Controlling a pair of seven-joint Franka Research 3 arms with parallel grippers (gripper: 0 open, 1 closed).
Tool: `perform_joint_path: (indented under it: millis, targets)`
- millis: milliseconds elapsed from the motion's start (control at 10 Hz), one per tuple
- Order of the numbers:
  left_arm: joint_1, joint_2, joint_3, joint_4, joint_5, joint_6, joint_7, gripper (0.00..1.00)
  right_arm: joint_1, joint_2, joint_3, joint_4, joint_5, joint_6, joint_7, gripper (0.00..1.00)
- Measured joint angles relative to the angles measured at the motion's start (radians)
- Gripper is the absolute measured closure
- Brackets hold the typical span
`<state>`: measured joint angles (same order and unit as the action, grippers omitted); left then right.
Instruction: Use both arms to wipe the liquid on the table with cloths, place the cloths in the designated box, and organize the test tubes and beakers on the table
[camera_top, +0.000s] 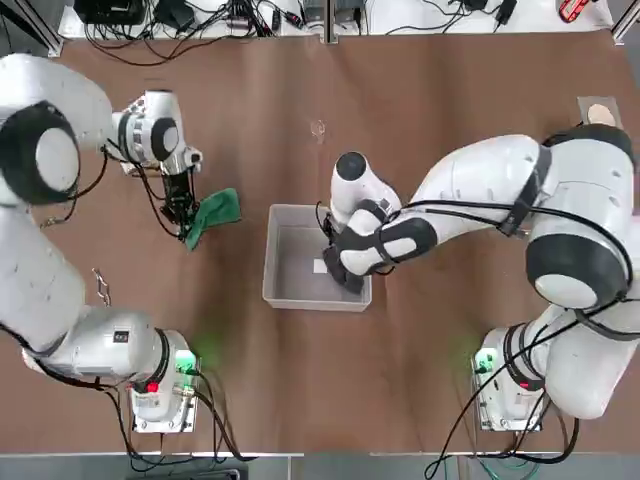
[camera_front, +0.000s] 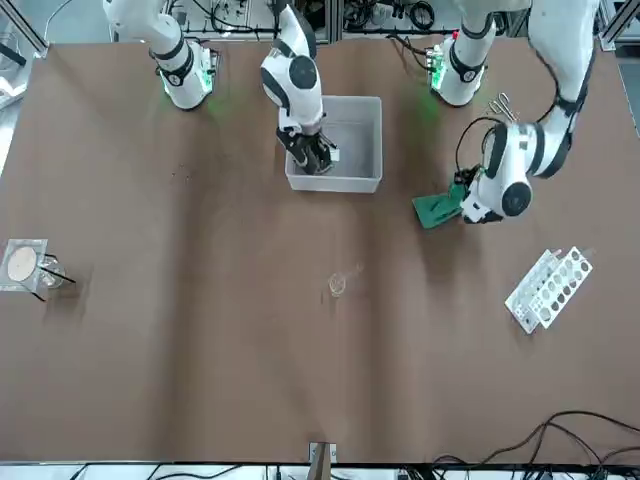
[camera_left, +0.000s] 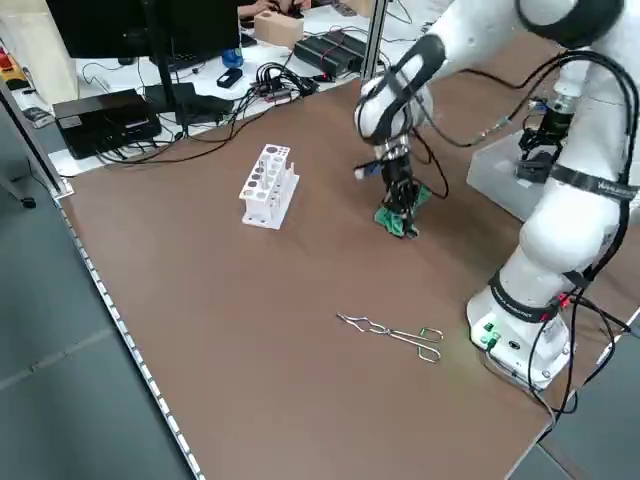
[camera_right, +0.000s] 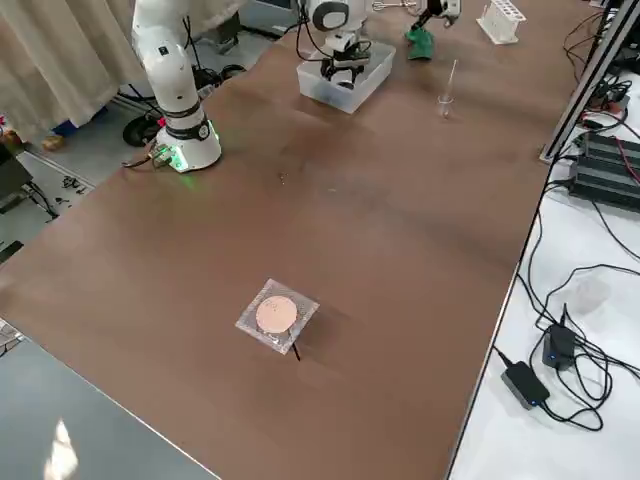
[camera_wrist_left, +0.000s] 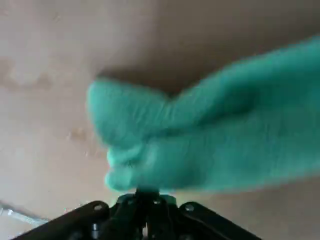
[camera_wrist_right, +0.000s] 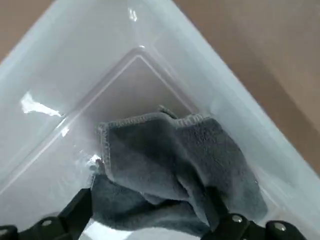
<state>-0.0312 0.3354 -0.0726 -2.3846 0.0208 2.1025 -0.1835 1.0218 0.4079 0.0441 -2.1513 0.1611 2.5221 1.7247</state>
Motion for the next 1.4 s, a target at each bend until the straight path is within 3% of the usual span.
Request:
perform_joint_path:
  millis: [200, 500, 700, 1000, 1200, 1400]
  targets:
    - [-0.026, 0.046, 0.000, 0.053, 0.011, -0.038, -0.014, 0.99, 0.000, 0.008, -0.026, 0.005, 0.000, 0.002, 0.012, 0.12]
    - [-0.033, 0.044, 0.017, 0.021, 0.027, -0.066, -0.016, 0.99, 0.001, 0.010, -0.037, 0.023, 0.000, 0.002, 0.012, 0.62]
    - [-0.035, 0.042, 0.070, -0.035, 0.070, -0.091, -0.016, 0.99, 0.001, 0.010, -0.037, 0.037, 0.000, 0.002, 0.018, 0.92]
    - [-0.040, 0.040, 0.128, -0.069, 0.145, -0.087, -0.011, 0.99, 0.001, 0.009, -0.037, 0.058, -0.001, 0.002, 0.026, 0.98]
    - [-0.039, 0.047, 0.221, -0.081, 0.215, -0.072, 0.035, 0.99, 0.002, 0.009, -0.037, 0.084, -0.001, 0.000, 0.029, 0.99]
    - [-0.036, 0.066, 0.293, -0.085, 0.286, -0.064, 0.054, 0.99, 0.002, 0.000, -0.038, 0.107, -0.003, -0.071, 0.029, 0.99]
